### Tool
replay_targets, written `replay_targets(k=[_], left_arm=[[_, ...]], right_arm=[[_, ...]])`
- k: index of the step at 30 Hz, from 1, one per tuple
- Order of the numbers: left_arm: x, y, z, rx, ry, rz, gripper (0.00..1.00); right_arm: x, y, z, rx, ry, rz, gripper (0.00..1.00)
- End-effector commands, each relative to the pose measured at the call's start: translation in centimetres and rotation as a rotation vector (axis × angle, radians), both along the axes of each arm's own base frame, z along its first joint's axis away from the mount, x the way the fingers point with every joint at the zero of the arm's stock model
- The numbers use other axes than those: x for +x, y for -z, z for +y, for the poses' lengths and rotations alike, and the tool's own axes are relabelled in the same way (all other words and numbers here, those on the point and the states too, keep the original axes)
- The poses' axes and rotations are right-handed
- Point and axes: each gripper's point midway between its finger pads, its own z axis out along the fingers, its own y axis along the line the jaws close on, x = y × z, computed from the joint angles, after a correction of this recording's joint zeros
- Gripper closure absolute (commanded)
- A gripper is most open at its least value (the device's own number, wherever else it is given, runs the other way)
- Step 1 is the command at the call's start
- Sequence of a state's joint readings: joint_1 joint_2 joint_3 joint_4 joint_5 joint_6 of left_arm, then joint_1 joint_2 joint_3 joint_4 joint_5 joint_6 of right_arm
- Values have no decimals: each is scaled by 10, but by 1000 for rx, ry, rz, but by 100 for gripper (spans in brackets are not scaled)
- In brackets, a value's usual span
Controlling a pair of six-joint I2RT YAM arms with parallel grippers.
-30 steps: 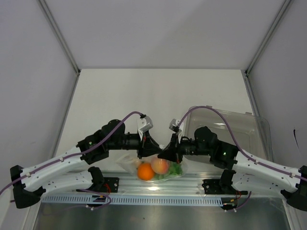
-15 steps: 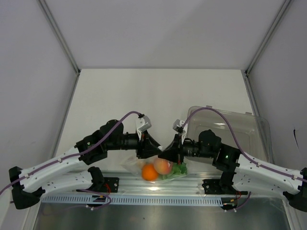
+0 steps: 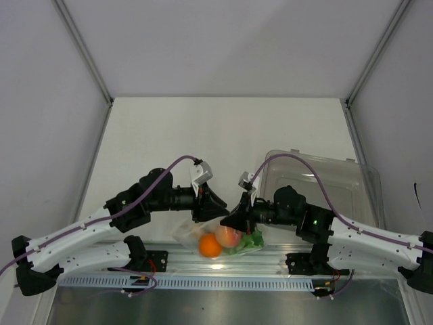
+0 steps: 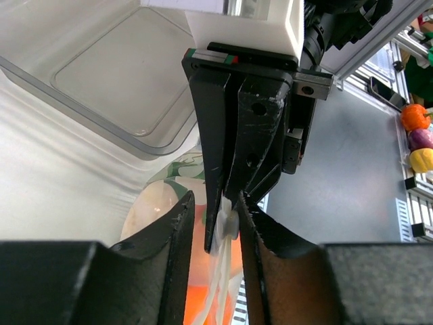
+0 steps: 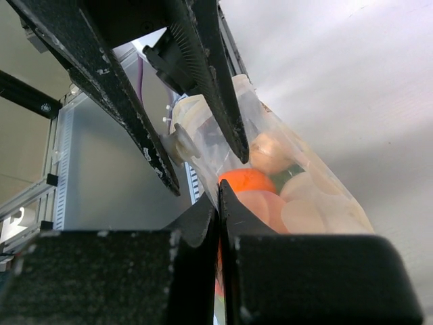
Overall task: Place the food in the zip-top bag and seal the zipper
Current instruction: Zip the zipper food storage bag at the center of the board.
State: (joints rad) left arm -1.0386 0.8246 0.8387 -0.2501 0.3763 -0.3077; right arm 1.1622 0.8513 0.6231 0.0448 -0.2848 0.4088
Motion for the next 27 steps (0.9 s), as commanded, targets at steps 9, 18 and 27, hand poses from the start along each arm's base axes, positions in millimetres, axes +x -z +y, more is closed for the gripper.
replay_targets(k=[9,18,27], left_arm=[[-4,-18,4,-46,3,-19,54],[-3,-12,5,-36,-3,-9,68],[-4,-3,4,-18,4,6,64]], right_arm=[[7,-41,-1,107,42,-61,100],[6,-43,1,112,36,-59,100],[7,-47,-2,126,44,-64,100]])
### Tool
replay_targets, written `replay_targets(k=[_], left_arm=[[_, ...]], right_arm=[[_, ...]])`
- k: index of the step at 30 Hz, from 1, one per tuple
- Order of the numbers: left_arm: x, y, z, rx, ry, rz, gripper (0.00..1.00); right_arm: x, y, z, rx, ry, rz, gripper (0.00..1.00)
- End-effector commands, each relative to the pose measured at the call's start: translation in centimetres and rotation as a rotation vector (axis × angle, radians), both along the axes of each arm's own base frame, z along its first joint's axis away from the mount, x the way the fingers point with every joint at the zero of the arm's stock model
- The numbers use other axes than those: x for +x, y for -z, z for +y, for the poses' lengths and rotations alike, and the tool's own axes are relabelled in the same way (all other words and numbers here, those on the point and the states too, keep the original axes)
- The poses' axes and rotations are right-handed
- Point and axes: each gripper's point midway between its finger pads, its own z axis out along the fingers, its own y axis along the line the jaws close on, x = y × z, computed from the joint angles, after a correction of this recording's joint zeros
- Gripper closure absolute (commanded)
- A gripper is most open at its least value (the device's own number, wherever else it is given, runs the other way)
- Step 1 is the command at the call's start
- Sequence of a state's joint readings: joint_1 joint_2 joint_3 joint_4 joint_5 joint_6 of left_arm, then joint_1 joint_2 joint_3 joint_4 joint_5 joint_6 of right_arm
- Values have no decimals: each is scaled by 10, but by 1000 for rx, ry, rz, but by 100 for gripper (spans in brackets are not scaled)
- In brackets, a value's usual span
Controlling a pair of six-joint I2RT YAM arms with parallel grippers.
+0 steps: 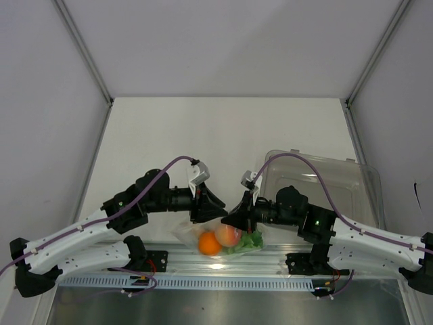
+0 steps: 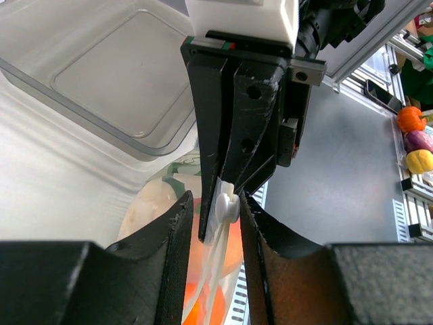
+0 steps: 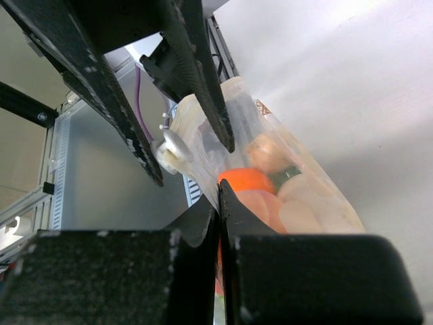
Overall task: Place the food in the zip-top bag and seal the zipper
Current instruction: Zip the zipper food storage bag at the center of the board.
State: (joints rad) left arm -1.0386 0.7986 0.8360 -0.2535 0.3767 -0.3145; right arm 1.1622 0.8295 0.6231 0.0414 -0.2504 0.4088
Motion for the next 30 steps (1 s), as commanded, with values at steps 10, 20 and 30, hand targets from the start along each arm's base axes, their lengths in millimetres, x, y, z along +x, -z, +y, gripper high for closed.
replay_targets(k=[10,20,30], left_arm=[[-4,5,3,-6,5,8,52],[-2,4,2,-5,-5,9,73],[2,7,4,12,-31,14,99]], right_arm=[[2,-41,3,111,5,-47,100],[0,-43,2,117,-4,-45,100],[3,-47,-2,179,46,-44,100]])
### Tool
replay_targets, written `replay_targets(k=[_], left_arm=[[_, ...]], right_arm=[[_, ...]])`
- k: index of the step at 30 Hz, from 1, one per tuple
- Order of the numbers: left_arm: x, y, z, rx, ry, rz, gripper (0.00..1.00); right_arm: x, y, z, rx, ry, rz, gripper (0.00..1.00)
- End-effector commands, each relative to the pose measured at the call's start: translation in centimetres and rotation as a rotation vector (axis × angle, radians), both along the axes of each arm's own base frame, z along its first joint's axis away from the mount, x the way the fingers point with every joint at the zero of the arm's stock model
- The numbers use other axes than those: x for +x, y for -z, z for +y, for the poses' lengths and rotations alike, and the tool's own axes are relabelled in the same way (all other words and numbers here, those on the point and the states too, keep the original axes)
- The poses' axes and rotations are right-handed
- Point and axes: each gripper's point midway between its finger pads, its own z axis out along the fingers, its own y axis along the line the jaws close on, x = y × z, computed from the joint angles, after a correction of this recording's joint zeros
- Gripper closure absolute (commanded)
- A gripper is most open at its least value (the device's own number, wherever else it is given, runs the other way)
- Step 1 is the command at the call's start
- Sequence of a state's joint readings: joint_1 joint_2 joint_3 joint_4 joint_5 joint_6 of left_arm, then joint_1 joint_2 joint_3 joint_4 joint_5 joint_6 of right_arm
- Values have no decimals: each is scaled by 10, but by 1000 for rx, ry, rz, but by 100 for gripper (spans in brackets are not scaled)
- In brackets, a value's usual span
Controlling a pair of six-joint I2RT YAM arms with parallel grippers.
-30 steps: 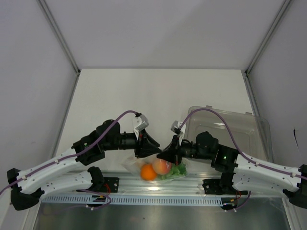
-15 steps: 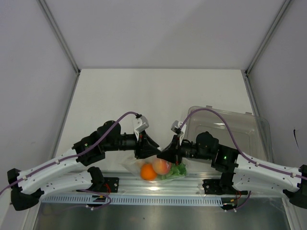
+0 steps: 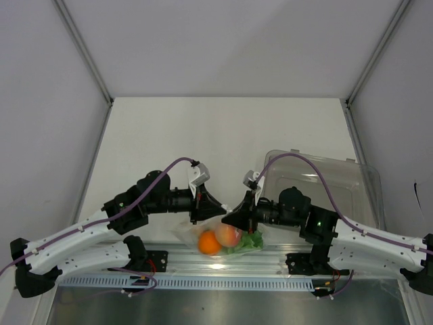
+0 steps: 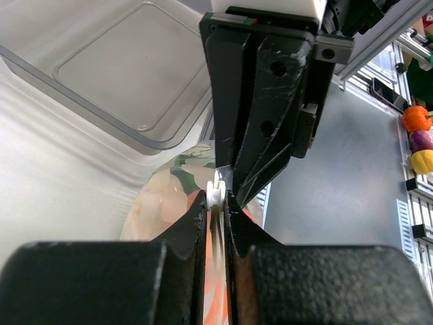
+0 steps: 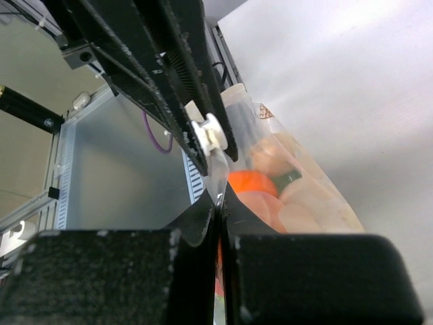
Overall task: Place the food in the zip-top bag and seal the zipper
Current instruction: Zip the zipper food storage bag at the center of the board.
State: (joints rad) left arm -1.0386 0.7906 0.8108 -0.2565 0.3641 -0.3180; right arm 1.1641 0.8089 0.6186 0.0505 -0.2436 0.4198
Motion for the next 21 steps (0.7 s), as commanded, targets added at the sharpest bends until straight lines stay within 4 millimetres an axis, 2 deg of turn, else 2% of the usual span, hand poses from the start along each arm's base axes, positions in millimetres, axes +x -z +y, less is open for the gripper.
replay_targets(k=[1,4,13,21], left_arm=[[1,-1,2,1,-20,4,99],[2,6,5,22,-34,16,99],[2,13,15,39,-57,7,99],[-9,22,20,42,-12,20,99]], right_arm=[[3,-47,-1,186,45,-48,100],[5,-54,-7,233,76,-53,100],[16,-54,-18,266,170,-54,100],[15,-54,-24,290,181,-42,100]])
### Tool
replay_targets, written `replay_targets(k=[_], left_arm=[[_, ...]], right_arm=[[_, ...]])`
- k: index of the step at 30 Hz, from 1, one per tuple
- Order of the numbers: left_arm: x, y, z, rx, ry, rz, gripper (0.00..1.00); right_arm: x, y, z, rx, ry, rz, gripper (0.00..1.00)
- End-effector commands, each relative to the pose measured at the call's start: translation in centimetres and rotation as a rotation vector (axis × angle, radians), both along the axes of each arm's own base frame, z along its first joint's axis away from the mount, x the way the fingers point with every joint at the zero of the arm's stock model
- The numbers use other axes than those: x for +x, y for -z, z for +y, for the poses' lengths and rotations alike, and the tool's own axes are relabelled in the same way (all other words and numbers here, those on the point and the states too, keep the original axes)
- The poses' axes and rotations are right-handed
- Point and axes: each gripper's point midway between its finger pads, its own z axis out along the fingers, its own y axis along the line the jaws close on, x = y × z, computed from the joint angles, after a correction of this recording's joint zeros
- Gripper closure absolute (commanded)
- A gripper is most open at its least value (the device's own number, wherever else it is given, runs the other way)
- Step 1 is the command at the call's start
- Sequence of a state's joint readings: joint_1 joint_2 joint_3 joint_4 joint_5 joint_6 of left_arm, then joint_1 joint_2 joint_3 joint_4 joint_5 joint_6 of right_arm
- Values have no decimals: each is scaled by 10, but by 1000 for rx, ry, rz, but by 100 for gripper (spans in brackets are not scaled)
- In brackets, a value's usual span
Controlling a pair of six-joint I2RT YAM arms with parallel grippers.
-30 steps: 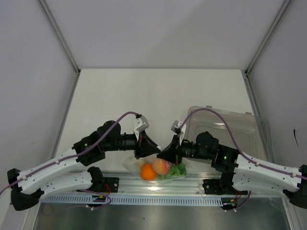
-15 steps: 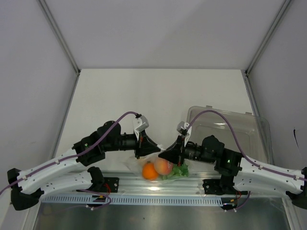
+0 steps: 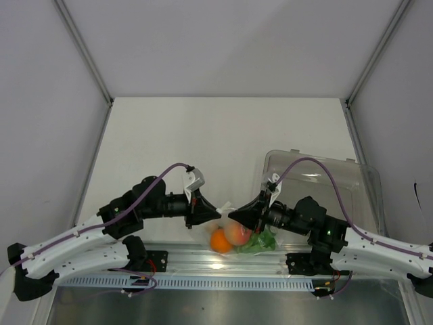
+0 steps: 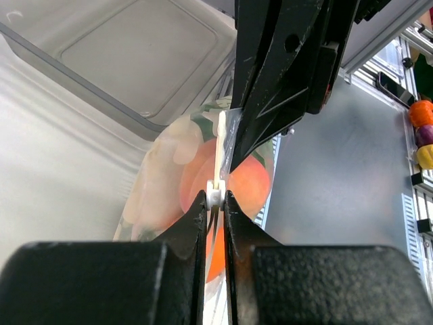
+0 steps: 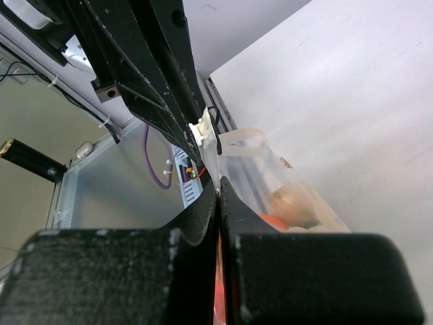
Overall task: Place the food in the zip-top bag and seal the zipper
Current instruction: Zip the zipper food storage bag at the center of the board.
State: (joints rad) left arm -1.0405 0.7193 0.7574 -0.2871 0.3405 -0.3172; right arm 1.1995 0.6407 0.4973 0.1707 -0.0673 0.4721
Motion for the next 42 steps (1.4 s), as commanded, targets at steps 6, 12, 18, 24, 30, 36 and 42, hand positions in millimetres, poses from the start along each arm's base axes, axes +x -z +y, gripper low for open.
replay_targets(k=[6,12,18,24,30,36,42], left_arm=[[-6,13,9,51,9,19,99],[-9,18,17,61,-2,22,99],[-12,21,22,60,1,24,99],[-14,17,26,57,0,18,100],[-15,19,30,63,-6,14,99],[-17,22,31,63,8,11,99],[-18,19,29,80,28,6,99]], right_arm=[[6,-37,-7,132,48,-23,100],[13,-50,-33,151,133,-39,100],[13,-60,-56,164,179,-51,100],[18,-64,-80,160,257,-54,100],[23,-71,-107,143,332,-77,100],[8,-69,-97,105,230,-94,100],[-4,-40,-42,-127,34,-80,58]])
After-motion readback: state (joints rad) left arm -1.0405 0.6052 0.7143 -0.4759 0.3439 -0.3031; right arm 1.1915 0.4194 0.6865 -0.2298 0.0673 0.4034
